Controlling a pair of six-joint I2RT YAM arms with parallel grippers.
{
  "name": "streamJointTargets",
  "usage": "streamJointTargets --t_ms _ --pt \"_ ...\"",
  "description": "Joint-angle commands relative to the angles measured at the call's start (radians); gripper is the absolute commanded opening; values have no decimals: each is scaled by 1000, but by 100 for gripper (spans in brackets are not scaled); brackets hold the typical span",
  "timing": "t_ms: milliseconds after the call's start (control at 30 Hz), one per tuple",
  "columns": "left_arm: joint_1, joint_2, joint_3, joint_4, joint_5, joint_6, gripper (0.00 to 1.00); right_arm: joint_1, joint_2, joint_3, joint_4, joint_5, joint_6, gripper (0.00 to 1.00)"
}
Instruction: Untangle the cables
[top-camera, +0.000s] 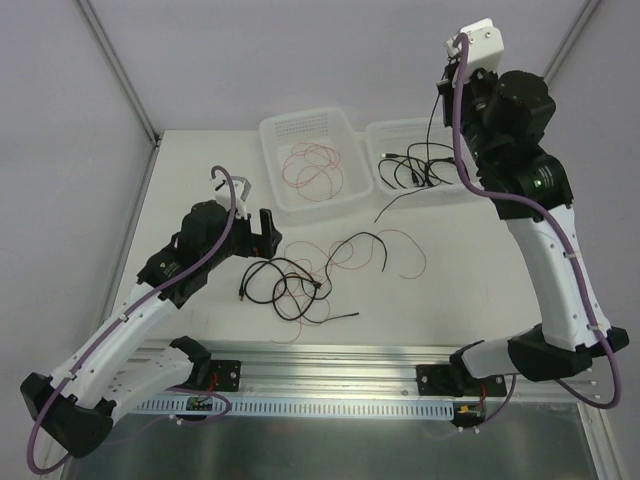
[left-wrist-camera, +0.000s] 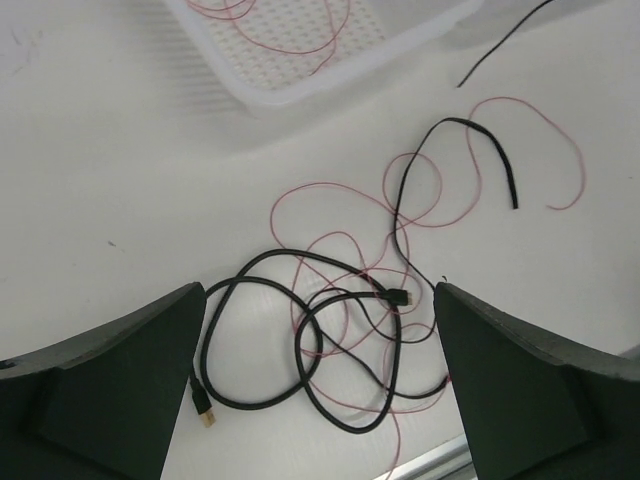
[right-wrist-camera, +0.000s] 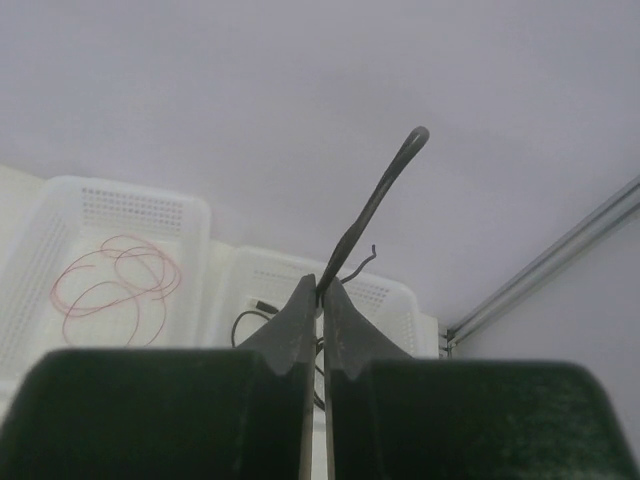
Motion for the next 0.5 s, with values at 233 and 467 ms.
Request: streamJointTargets --t_ms 233,467 --pt "99 119 -89 26 -79 189 99 -264 268 -162 255 -183 142 1" --pt "114 153 -105 28 -86 217 99 -329 468 -231 229 -238 289 9"
